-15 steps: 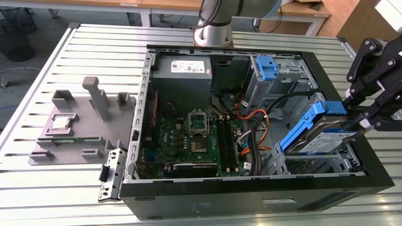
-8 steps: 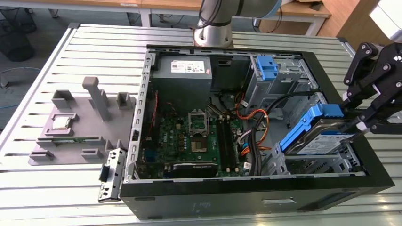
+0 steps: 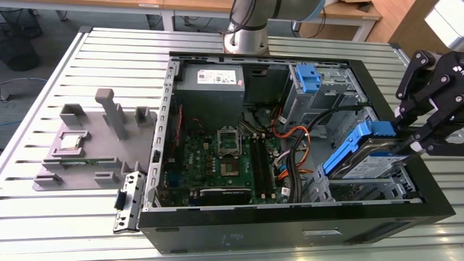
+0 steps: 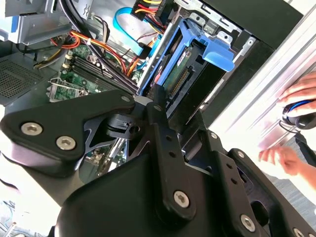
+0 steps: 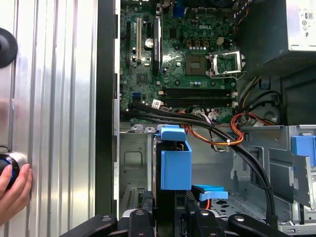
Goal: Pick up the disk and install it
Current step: 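Insert the disk into the insertion slot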
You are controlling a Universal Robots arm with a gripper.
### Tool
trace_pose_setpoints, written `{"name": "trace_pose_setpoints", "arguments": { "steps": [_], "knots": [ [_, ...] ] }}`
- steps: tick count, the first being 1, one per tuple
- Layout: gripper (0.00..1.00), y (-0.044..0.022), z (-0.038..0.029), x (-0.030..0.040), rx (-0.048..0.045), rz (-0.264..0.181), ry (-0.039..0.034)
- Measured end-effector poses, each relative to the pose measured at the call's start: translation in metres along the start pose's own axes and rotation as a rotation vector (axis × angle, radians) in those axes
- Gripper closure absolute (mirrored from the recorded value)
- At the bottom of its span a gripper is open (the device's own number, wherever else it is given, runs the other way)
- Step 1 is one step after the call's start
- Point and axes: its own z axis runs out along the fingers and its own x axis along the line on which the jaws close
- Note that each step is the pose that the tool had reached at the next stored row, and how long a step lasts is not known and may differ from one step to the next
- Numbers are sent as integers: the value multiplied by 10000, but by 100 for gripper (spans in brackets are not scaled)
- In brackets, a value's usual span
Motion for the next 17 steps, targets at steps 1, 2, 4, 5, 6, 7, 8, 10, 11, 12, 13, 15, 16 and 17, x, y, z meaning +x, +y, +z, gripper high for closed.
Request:
{"name": "trace_pose_setpoints", "arguments": {
  "steps": [1, 2, 4, 5, 6, 7, 8, 10, 11, 12, 13, 15, 16, 17],
  "knots": [
    [65, -1, 9, 1, 0, 0, 0],
    [65, -1, 17, 1, 0, 0, 1],
    [65, -2, 34, 3, 0, 0, 1],
    [65, -3, 38, 3, 0, 0, 1],
    [65, -3, 39, 3, 0, 0, 2],
    [65, -3, 40, 3, 0, 0, 1],
    [65, -3, 41, 3, 0, 0, 1],
    [65, -3, 42, 3, 0, 0, 1],
    [65, -3, 46, 3, 0, 0, -1],
    [65, -4, 50, 3, 0, 0, -2],
    [65, -4, 54, 4, 0, 0, 0],
    [65, -5, 66, 5, 0, -1, 0],
    [65, -5, 73, 6, 0, 0, 1],
    [65, -6, 80, 6, 0, 0, 1]
  ]
}}
